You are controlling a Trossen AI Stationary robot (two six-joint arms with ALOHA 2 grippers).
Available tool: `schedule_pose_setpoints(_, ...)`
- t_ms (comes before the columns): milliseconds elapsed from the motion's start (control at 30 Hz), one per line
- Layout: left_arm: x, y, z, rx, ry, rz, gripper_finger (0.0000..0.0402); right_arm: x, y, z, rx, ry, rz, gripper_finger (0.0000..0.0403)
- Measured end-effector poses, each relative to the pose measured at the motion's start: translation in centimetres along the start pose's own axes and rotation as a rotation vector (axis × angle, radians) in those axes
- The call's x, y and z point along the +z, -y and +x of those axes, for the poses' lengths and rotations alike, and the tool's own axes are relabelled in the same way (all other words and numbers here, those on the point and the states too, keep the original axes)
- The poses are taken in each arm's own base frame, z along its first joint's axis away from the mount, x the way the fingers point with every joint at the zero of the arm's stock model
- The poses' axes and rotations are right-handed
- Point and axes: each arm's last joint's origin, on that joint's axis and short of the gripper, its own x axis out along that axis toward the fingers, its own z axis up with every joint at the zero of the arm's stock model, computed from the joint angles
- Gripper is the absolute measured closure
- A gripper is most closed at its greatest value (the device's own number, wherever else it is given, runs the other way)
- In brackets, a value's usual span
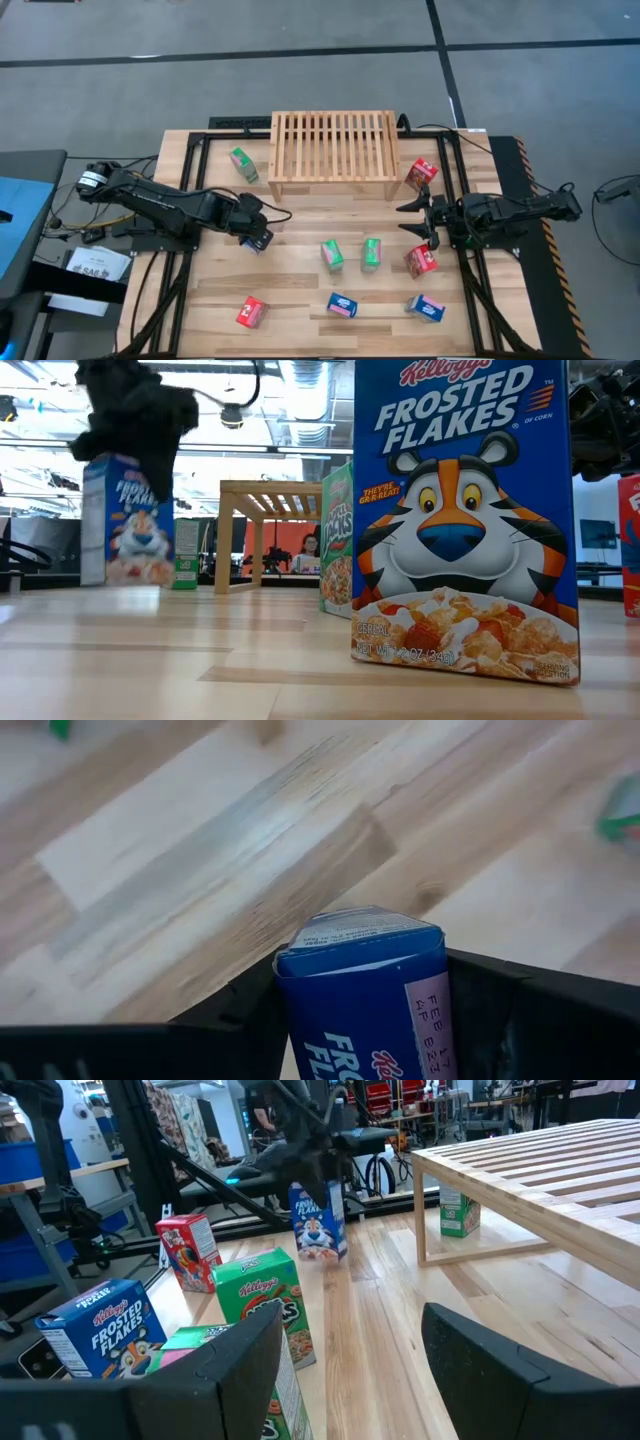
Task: Stack cereal on shelf
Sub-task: Put the top blue cereal box on the shelf
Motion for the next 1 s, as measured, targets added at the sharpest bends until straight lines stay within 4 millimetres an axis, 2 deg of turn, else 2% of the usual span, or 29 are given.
schedule_pose_setpoints(400,3.8,1.4,-6.7,0.024,0.156,0.286,0.0221,0.0,0.0,0.0,0.000,0.000,0.000,0.0137)
schedule_pose_setpoints(633,6.5,1.4,-10.5,0.125,0.344,0.506,0.0221,0.0,0.0,0.0,0.000,0.000,0.000,0.0137)
schedule_pose_setpoints(800,9.4,0.5,-12.0,0.279,0.468,0.628,0.0221,0.0,0.0,0.0,0.000,0.000,0.000,0.0137)
schedule_pose_setpoints(1000,13.7,-1.6,-12.1,0.425,0.526,0.754,0.0221,0.0,0.0,0.0,0.000,0.000,0.000,0.0137)
